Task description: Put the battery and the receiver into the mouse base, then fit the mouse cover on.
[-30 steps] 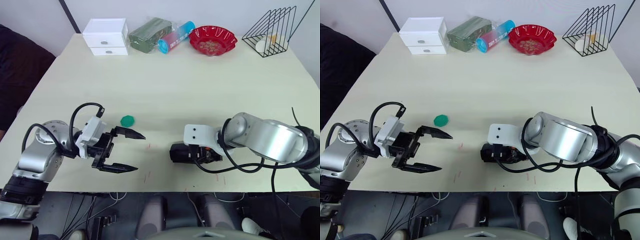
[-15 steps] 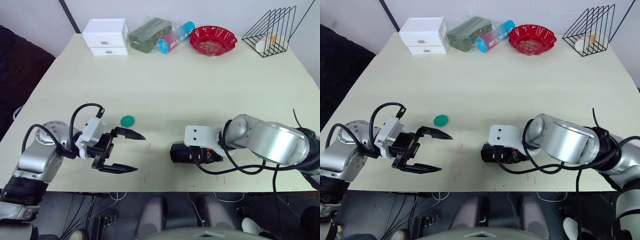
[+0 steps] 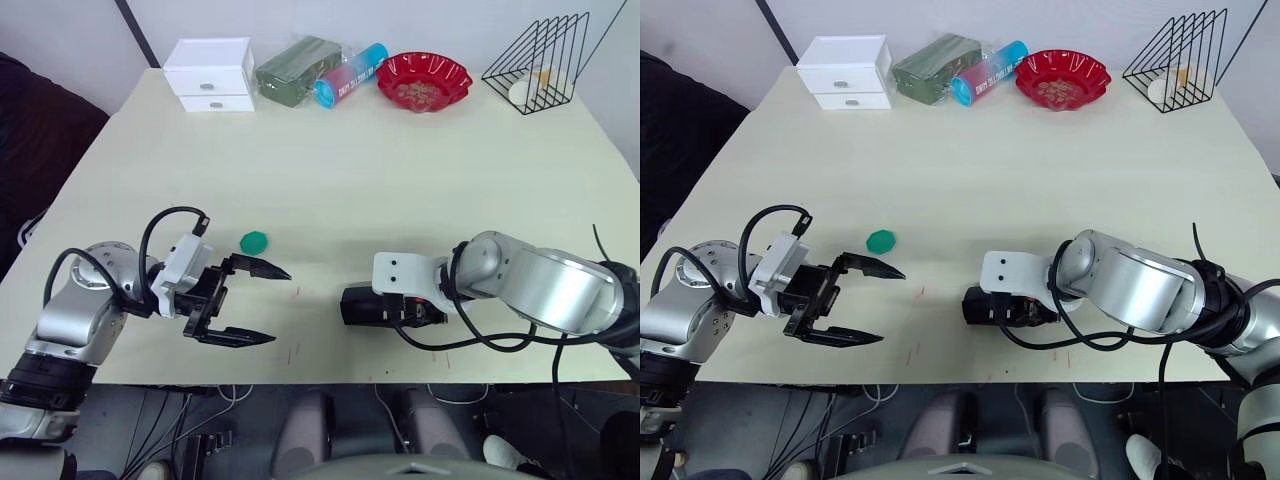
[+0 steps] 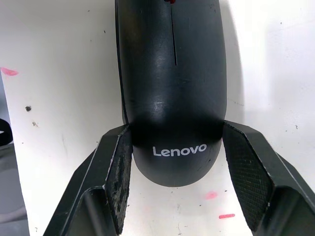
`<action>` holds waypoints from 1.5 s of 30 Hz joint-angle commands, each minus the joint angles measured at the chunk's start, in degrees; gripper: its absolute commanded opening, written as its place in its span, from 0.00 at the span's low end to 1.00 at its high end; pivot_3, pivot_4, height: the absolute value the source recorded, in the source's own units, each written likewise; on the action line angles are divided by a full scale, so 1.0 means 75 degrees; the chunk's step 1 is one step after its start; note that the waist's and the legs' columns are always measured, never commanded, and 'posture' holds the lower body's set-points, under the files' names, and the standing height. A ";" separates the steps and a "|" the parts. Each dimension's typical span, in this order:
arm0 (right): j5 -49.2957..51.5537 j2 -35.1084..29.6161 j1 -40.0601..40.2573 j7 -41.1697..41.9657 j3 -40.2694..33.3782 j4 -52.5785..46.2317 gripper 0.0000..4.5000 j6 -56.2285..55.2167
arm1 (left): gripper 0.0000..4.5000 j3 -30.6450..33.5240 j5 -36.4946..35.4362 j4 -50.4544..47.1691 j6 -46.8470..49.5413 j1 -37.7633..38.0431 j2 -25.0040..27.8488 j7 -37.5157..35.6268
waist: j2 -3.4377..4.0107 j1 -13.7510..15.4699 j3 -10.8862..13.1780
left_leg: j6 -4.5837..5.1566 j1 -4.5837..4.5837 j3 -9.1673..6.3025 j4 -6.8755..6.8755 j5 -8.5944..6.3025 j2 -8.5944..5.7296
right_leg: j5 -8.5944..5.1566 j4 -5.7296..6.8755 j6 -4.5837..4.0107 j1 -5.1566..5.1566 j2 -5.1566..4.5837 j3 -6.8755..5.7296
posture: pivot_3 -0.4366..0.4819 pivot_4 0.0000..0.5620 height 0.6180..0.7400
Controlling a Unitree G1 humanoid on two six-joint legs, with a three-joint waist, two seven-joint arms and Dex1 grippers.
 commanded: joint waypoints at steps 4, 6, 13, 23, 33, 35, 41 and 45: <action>-0.0003 0.0088 0.0032 0.0013 0.0025 -0.0088 0.50 0.0160 | 1.00 0.0056 -0.0004 -0.0189 -0.0031 -0.0074 0.0032 -0.0298 | 0.0000 0.0000 0.0000 | 0.0000 0.0000 0.0001 0.0000 0.0000 0.0000 | 0.0000 0.0000 0.0000 0.0000 0.0000 0.0001 | 0.48 0.27 1.00; -0.0005 0.0108 -0.0040 0.0053 0.0044 -0.0069 0.50 0.0152 | 1.00 0.0062 0.0004 -0.0190 -0.0032 -0.0072 0.0020 -0.0298 | 0.0000 -0.0001 0.0000 | 0.0000 0.0000 0.0000 0.0000 0.0000 0.0000 | 0.0000 0.0000 0.0000 0.0000 0.0000 0.0000 | 0.48 0.27 1.00; 0.0002 0.0252 -0.0211 0.0106 -0.0016 0.0047 0.50 0.0209 | 1.00 0.0093 -0.0006 -0.0199 -0.0043 -0.0016 0.0025 -0.0298 | 0.0000 -0.0009 0.0000 | 0.0000 0.0000 0.0001 0.0000 0.0000 0.0001 | 0.0000 0.0000 0.0000 -0.0001 0.0001 0.0000 | 0.48 0.27 1.00; 0.0041 0.0354 -0.0469 0.0195 -0.0023 0.0087 0.50 0.0353 | 1.00 0.0098 -0.0024 -0.0214 -0.0041 -0.0004 0.0019 -0.0298 | 0.0002 -0.0016 0.0001 | 0.0000 -0.0002 0.0001 0.0000 0.0000 0.0001 | 0.0000 0.0001 0.0000 -0.0002 0.0001 0.0001 | 0.48 0.27 1.00; 0.0036 0.0290 -0.0472 0.0201 -0.0049 0.0048 0.50 0.0379 | 1.00 0.0009 -0.0004 -0.0096 -0.0126 -0.0101 0.0007 -0.0298 | 0.0002 -0.0010 0.0001 | 0.0000 -0.0004 0.0002 0.0000 0.0000 0.0001 | 0.0000 0.0001 0.0000 -0.0004 0.0000 0.0001 | 0.48 0.27 1.00; 0.0008 0.0314 -0.0452 0.0160 -0.0080 0.0079 0.50 0.0369 | 1.00 -0.0005 0.0001 -0.0079 -0.0142 -0.0107 0.0008 -0.0298 | 0.0002 -0.0009 0.0001 | 0.0000 -0.0004 0.0002 0.0000 0.0000 0.0001 | 0.0000 0.0000 0.0000 -0.0004 0.0000 0.0001 | 0.48 0.27 1.00; 0.0026 0.0278 -0.0456 0.0192 -0.0032 0.0040 0.50 0.0362 | 1.00 -0.0022 -0.0008 -0.0076 -0.0169 -0.0084 0.0020 -0.0298 | 0.0002 -0.0008 0.0001 | 0.0000 -0.0004 0.0002 0.0000 0.0000 0.0001 | 0.0000 0.0000 0.0000 -0.0004 0.0000 0.0001 | 0.48 0.27 1.00; -0.0028 0.0317 -0.0400 0.0118 -0.0044 0.0072 0.79 0.0334 | 1.00 -0.0030 -0.0018 -0.0054 -0.0197 -0.0072 0.0034 -0.0298 | 0.0002 -0.0007 0.0001 | 0.0000 -0.0004 0.0001 0.0000 0.0000 0.0001 | 0.0000 0.0000 0.0000 -0.0004 0.0000 0.0001 | 0.48 0.27 1.00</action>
